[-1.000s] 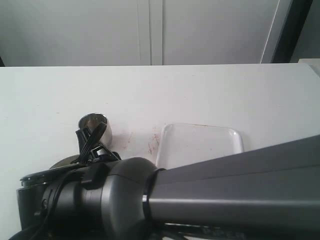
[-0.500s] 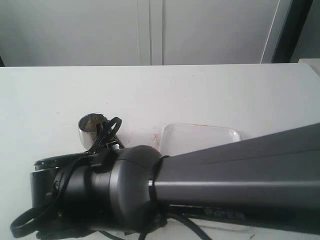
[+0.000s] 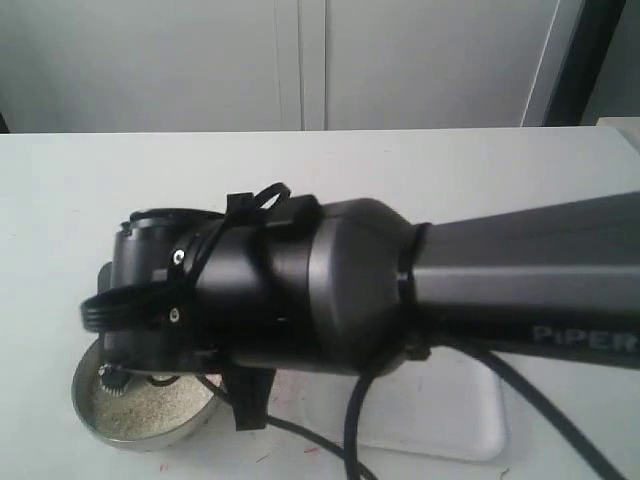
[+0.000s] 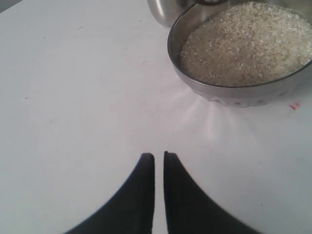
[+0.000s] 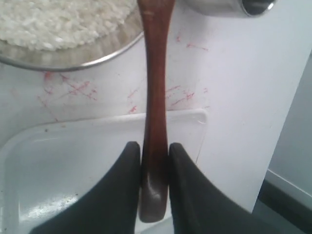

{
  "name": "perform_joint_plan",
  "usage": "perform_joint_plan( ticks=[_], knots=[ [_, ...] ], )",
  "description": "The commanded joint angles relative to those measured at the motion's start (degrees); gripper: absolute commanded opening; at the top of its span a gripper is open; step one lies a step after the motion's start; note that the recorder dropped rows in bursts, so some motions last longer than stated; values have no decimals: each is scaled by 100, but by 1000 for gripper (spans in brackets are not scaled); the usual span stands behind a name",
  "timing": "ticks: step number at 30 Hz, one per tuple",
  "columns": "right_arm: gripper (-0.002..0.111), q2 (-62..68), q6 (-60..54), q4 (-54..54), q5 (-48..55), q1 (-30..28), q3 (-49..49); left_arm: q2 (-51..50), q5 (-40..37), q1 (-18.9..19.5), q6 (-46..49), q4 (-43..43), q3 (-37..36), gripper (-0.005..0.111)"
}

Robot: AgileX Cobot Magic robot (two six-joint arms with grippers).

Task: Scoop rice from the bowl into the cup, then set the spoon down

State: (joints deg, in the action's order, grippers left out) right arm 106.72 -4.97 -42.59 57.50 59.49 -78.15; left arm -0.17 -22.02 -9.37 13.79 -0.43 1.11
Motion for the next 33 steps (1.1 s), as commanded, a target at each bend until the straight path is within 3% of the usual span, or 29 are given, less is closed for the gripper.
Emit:
perform_joint_plan(
  ticks=[1, 11, 24, 33],
  knots=[
    [0, -91, 95, 115, -4, -262, -3, 17, -198, 0, -32, -8, -53, 14],
    [0, -91, 793, 768, -109, -942, -516, 17, -198, 0, -32, -8, -53, 14],
    [0, 758, 497, 711, 1070, -1161, -1904, 17, -198, 0, -32, -8, -53, 14],
    [0, 1363, 497, 546, 1246, -1317, -2603, 17, -198, 0, -32, -8, -53, 14]
  ],
)
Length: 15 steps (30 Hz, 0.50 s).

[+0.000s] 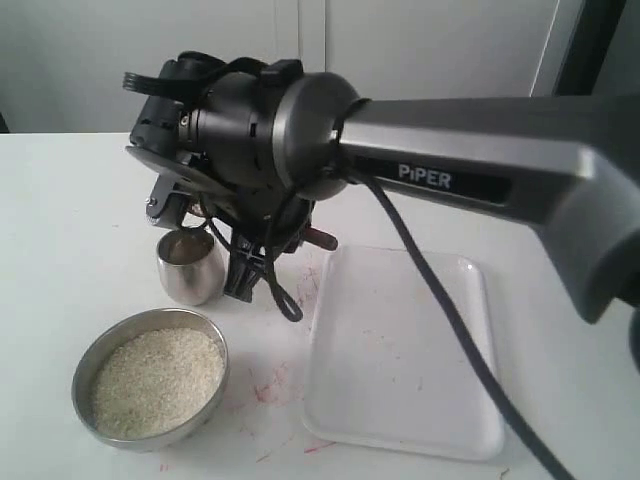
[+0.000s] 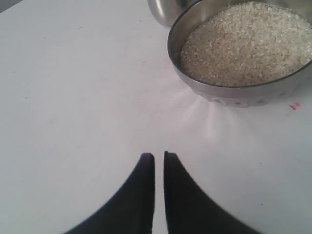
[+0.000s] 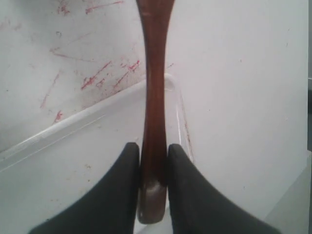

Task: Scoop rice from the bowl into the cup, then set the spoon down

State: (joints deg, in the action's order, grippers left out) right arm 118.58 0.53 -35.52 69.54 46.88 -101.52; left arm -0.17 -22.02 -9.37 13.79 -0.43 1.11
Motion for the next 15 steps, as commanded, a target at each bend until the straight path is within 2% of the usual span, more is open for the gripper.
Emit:
perform_joint_plan(
  ticks=[1, 15],
  knots=[
    [0, 230, -127, -206, 42, -57, -326, 17, -198, 0, -32, -8, -53, 14],
    [0, 590, -760, -1133, 42, -57, -636, 17, -198, 0, -32, -8, -53, 14]
  ],
)
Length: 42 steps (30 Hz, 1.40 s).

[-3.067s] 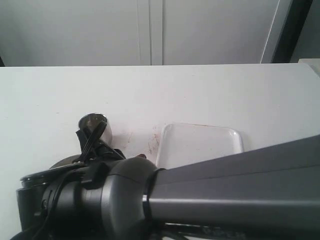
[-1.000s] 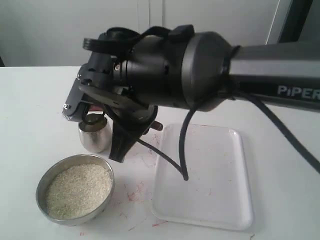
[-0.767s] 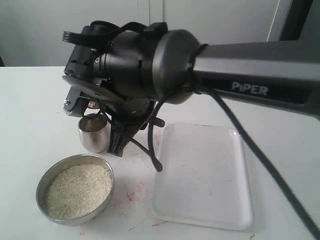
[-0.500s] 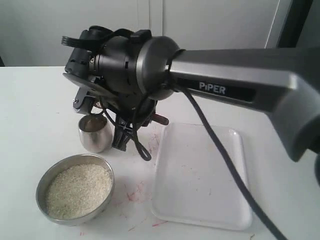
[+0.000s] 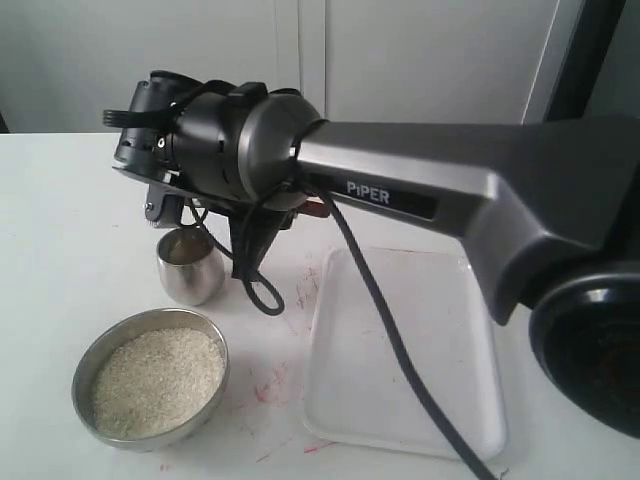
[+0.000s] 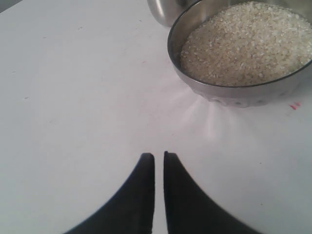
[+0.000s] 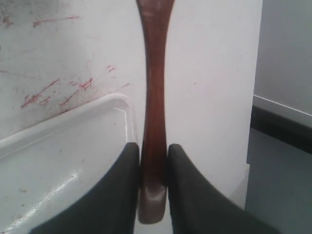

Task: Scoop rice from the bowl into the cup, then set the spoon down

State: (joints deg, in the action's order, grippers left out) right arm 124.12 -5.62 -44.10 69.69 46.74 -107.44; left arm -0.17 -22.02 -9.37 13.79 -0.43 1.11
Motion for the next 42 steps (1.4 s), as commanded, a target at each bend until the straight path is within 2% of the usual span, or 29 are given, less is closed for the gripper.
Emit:
perform_joint_plan(
  ticks=[1, 8, 26, 42],
  knots=[
    [0, 46, -203, -326, 27, -32, -44, 17, -198, 0, -32, -8, -53, 14],
    [0, 109, -577, -1083, 27, 177, -44, 17, -198, 0, -32, -8, -53, 14],
    [0, 131, -855, -1834, 27, 330, -44, 17, -198, 0, -32, -8, -53, 14],
    [0, 192, -1002, -1627, 27, 330, 204, 17, -198, 0, -32, -8, -53, 14]
  ],
)
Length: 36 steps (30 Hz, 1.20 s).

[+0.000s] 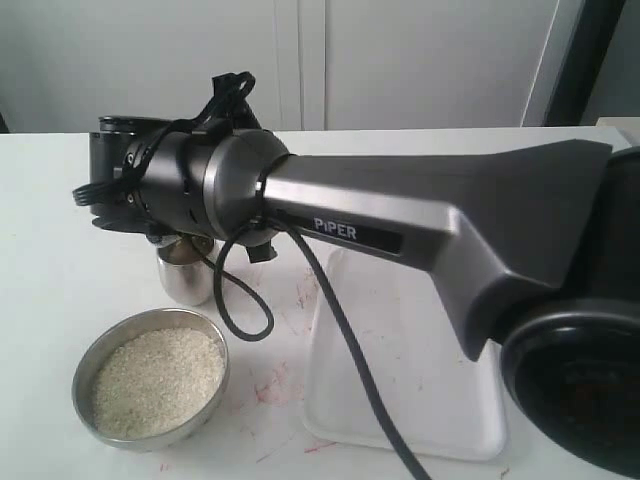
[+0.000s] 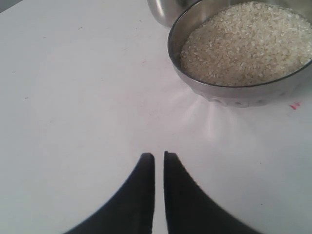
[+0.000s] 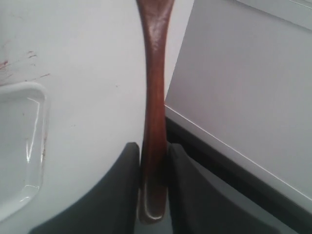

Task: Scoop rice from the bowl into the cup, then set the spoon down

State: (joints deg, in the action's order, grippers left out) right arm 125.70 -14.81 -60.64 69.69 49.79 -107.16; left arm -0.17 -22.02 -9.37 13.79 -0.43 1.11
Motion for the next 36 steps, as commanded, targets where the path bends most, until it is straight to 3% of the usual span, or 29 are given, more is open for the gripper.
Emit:
perform_joint_plan(
  ticks=[1, 36],
  knots=[
    [0, 34, -83, 28, 27, 25, 223, 17, -198, 0, -32, -8, -53, 14],
    [0, 11, 169, -757, 27, 283, 554, 17, -198, 0, -32, -8, -53, 14]
  ],
)
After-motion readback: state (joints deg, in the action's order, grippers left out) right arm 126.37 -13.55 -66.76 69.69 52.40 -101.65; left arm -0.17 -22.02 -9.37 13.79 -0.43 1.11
